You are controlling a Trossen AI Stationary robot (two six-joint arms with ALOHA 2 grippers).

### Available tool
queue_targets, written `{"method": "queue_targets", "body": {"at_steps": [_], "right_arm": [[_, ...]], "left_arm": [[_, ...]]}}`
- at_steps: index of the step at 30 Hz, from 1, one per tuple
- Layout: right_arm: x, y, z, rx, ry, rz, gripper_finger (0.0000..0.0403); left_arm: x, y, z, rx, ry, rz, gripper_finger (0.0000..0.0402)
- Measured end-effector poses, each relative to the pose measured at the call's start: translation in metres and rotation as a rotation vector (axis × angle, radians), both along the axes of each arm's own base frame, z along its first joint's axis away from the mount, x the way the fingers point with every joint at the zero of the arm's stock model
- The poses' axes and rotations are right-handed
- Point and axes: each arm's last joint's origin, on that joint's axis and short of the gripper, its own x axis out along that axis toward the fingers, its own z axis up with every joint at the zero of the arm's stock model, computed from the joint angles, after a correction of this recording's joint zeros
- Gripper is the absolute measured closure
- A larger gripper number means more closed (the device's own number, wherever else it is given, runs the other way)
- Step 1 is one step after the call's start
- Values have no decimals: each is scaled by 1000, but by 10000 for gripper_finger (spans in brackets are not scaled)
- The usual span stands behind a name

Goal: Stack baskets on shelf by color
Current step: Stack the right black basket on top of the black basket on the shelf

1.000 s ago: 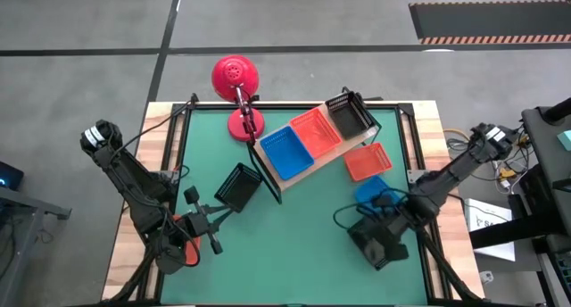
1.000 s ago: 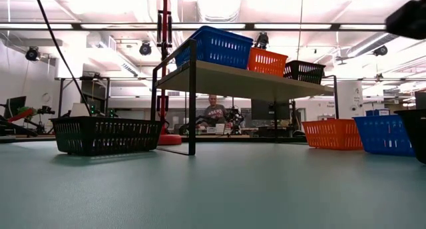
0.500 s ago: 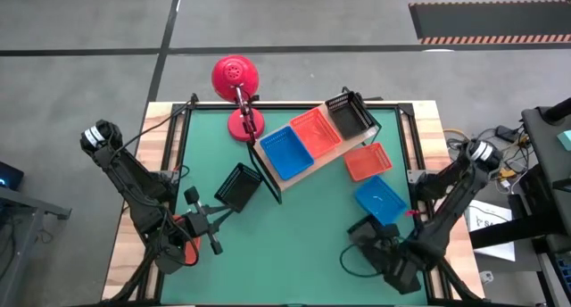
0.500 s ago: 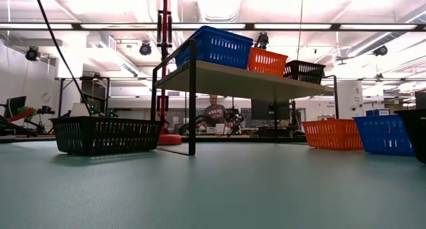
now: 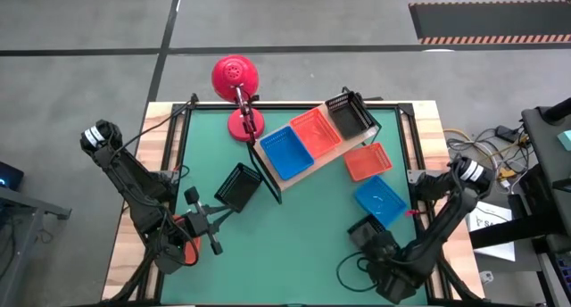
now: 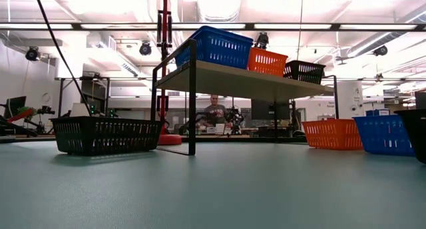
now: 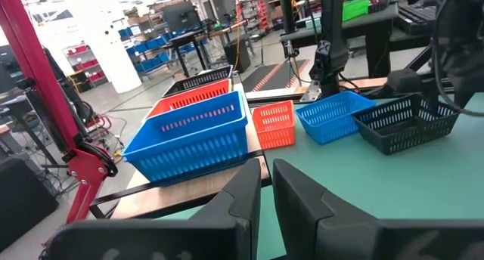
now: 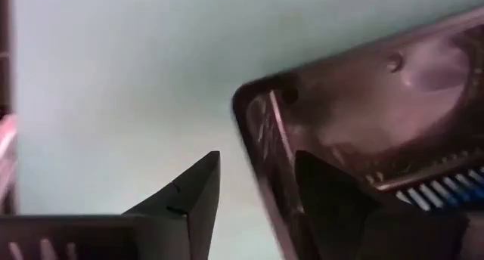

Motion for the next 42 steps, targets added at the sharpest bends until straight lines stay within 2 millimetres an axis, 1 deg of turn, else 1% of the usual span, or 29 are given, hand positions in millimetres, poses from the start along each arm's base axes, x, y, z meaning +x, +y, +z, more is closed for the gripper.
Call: {"method": "queue_targets", "body": {"at_steps": [3,7,10,12,18,21,25,29,31,34,38,42], "right_arm": [[1,1,-5,-14,6,8,265],[1,2,-8,-17,10,20,322],[1,2,-5,-9,1,34,372],[3,4,1,11,-13,45,387],[13,13,30,58,-91,58,393],[19,19,50,63,-146,86,394],[25,24,82,48,-232,189,394],[31,24,113,-20,-357,226,394],[34,21,127,-58,-398,228,394],[41,7,148,-125,-412,212,394],[55,-18,170,-185,-376,196,394],[71,-49,188,-268,-355,209,394]], "left_arm": [[0,0,0,-1,1,-2,380],[0,0,0,-1,1,-3,380],[0,0,0,-1,1,-2,380],[0,0,0,-1,1,-3,380],[0,0,-1,2,4,-3,380],[0,1,-3,7,8,-3,380],[-1,1,-4,27,19,-5,380],[-1,1,-4,32,21,-6,380],[-1,1,-4,32,21,-6,380],[-1,1,-5,34,23,-6,380],[-1,1,-5,34,24,-7,380],[-1,1,-5,34,24,-7,380]]}}
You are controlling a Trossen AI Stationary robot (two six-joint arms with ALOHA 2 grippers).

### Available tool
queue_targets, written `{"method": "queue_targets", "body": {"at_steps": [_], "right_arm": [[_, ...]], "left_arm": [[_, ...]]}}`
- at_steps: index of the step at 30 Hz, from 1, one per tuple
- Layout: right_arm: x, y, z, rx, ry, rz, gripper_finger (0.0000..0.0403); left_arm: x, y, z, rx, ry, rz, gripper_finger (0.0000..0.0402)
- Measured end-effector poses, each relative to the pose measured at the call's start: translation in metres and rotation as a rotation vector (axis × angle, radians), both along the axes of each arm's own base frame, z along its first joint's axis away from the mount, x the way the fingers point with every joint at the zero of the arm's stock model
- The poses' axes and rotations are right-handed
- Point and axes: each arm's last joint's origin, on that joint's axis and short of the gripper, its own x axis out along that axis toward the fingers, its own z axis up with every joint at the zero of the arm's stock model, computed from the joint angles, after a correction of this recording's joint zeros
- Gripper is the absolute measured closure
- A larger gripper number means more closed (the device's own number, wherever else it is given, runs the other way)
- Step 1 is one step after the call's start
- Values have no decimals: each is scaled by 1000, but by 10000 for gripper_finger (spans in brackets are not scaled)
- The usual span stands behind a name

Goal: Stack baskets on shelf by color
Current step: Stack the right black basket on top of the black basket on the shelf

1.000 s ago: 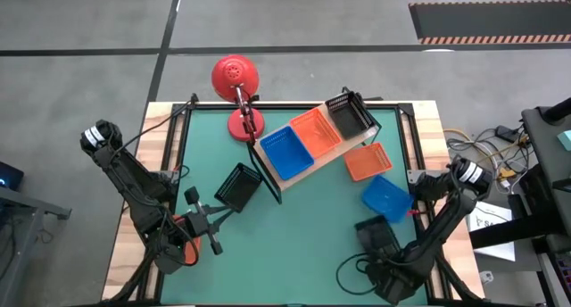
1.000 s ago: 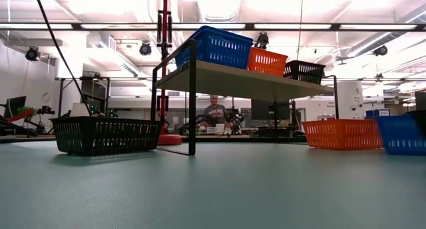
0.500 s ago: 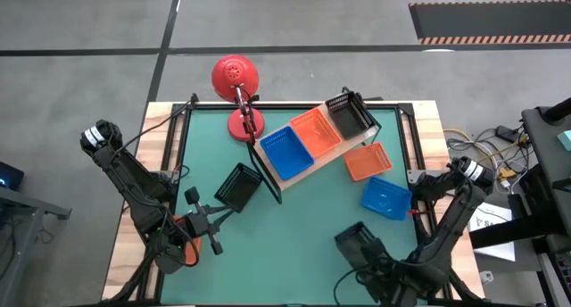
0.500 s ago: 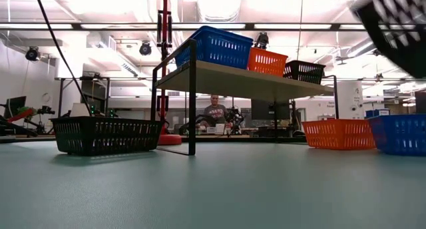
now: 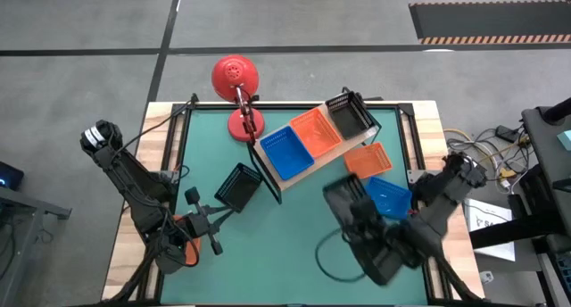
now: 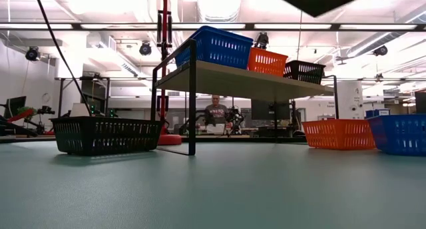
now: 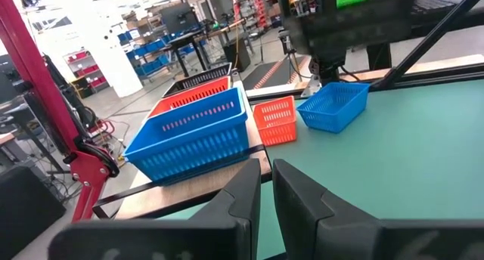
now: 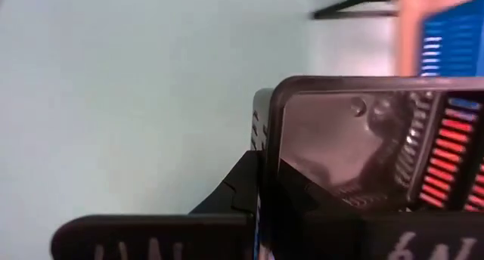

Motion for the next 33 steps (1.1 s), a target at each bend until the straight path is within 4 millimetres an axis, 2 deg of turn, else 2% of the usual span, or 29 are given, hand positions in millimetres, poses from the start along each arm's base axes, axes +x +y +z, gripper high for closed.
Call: {"method": "queue_targets", "body": {"at_steps": [6,12,17,23,28,33], "right_arm": [[28,-50,27,-23,-38,46,394],[41,-113,46,-17,-33,37,394],[42,-168,54,29,-18,-1,394],[40,-223,57,83,-4,-45,394],[36,-259,52,118,15,-87,394],[30,-283,49,95,44,-57,394]], "left_arm": [[0,0,-1,-3,-1,1,380],[0,0,-1,-3,-2,0,380],[0,0,-1,-4,-2,0,380],[0,0,-1,-4,-2,0,380],[0,0,-1,-4,-2,0,380],[0,0,-1,-4,-2,0,380]]}}
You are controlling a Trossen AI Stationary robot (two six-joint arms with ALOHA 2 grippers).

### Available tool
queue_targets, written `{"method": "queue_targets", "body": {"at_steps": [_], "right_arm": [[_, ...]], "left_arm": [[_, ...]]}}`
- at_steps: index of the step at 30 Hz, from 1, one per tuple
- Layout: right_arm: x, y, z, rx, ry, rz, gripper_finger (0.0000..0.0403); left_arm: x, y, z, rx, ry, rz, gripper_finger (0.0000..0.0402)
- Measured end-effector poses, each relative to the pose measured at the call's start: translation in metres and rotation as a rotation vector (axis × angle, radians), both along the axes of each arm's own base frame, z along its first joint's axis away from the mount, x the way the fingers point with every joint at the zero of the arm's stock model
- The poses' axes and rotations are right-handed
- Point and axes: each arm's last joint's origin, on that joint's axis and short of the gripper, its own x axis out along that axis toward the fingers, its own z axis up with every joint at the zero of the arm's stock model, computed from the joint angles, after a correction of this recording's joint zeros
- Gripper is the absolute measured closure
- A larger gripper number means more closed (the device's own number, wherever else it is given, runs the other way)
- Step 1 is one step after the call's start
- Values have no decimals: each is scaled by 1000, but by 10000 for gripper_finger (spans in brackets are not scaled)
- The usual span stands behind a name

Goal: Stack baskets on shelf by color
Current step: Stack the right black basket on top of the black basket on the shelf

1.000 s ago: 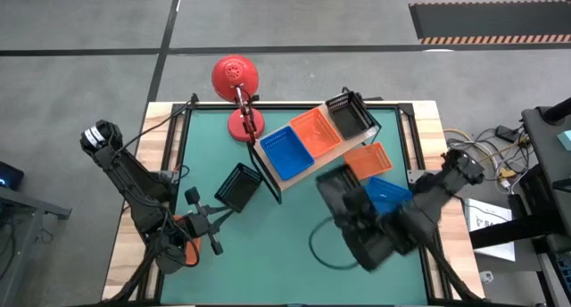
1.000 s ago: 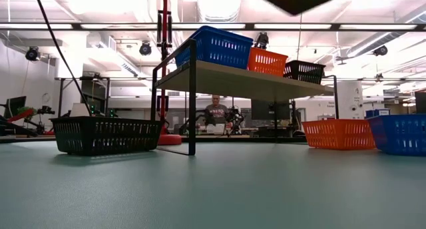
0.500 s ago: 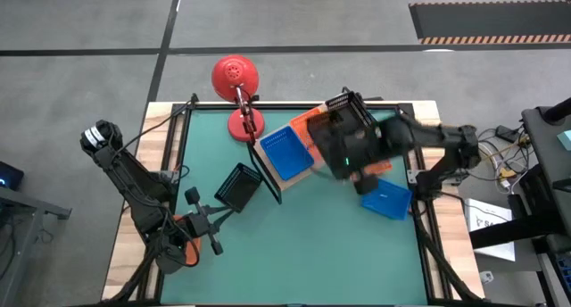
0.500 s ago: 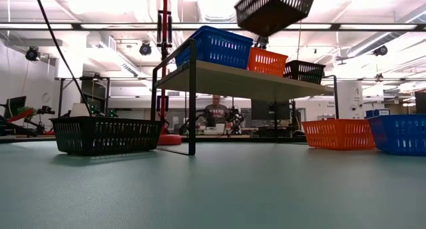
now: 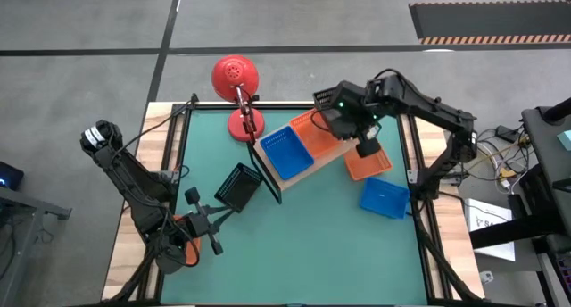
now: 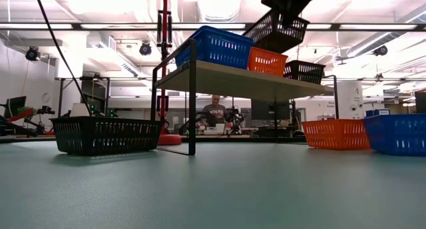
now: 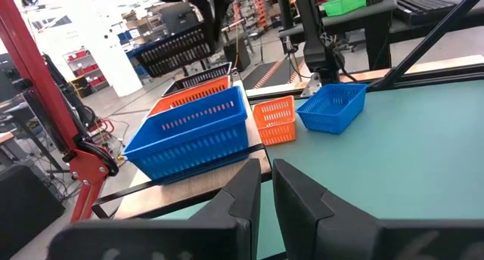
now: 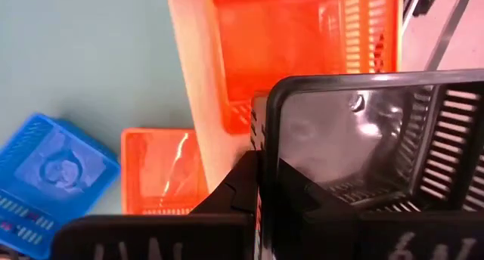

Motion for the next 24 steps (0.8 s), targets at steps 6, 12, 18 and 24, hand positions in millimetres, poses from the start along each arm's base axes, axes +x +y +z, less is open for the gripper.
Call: {"method": "queue_targets", "body": {"at_steps": [6,12,18,24], "right_arm": [[-6,-17,-5,-3,25,-33,394],[-17,-28,-14,5,60,-66,394],[-26,-30,-19,5,70,-76,394],[-29,-29,-23,-14,47,-45,394]], "left_arm": [[0,0,0,0,0,0,380],[0,0,0,-1,-1,0,380],[0,0,0,-1,0,0,380],[0,0,0,-1,0,0,380]]}}
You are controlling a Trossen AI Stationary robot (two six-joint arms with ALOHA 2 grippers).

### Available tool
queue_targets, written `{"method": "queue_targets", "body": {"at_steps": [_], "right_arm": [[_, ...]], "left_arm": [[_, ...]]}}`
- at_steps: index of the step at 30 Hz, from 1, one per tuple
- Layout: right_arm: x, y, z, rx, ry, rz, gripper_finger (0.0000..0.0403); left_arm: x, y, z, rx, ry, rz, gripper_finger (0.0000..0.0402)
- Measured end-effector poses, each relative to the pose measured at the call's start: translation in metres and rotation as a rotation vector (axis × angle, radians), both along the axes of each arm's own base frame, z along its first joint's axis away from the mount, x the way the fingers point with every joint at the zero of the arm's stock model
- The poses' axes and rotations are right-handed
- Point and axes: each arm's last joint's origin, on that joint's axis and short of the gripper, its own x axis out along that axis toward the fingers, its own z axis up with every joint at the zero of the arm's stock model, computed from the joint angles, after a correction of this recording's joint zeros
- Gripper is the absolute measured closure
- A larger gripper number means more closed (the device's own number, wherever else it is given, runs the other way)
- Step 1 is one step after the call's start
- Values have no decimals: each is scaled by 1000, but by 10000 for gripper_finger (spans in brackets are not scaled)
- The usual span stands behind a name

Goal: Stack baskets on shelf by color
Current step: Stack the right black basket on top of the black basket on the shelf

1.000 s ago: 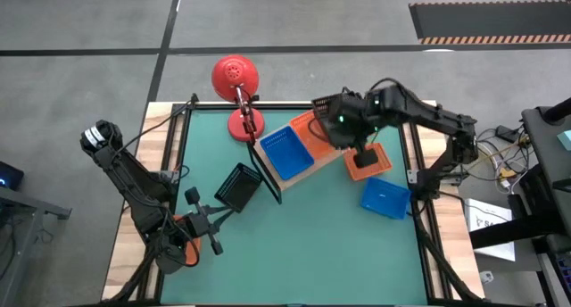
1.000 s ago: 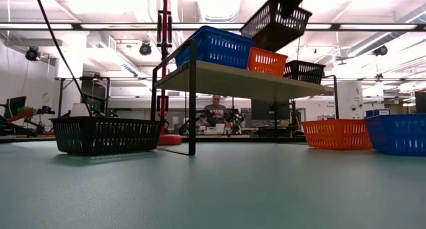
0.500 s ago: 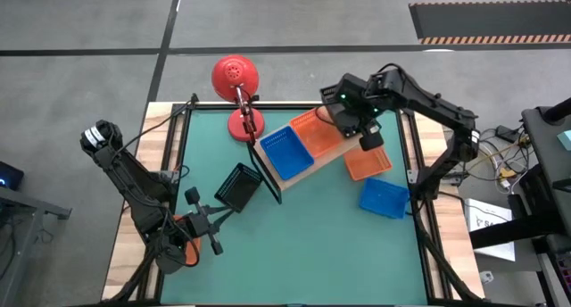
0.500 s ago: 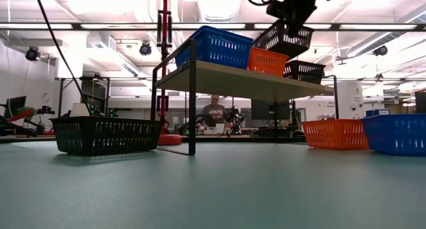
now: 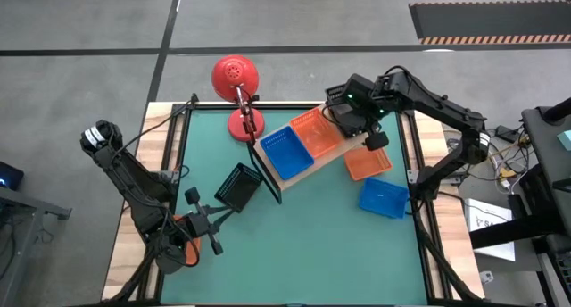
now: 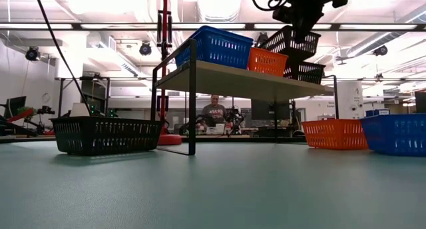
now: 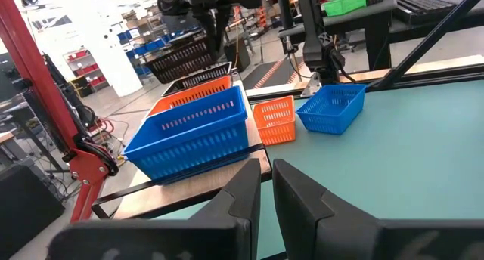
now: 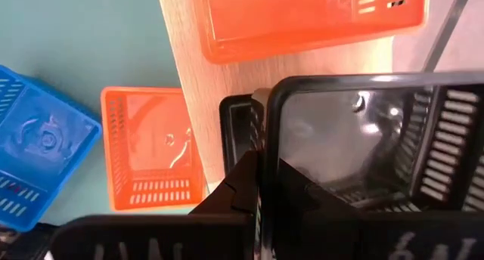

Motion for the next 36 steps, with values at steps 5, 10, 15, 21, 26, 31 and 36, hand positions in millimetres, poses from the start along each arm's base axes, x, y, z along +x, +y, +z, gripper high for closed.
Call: {"method": "queue_targets", "body": {"at_steps": [5,10,15,21,26,31,36], "right_arm": [[2,-1,-4,-1,1,2,394],[3,-2,-12,-17,32,2,394],[2,-3,-22,-22,79,-3,394],[2,-3,-34,-5,119,-2,394],[2,-2,-39,4,139,-2,394],[1,-2,-39,5,150,16,381],[1,-2,-39,3,150,16,346]], "left_arm": [[0,0,0,0,0,0,380],[0,0,0,0,0,0,380],[0,0,0,1,0,0,380],[0,0,0,1,1,0,380],[0,0,0,1,1,0,380],[0,0,0,1,1,0,380],[0,0,-1,2,2,0,380]]}}
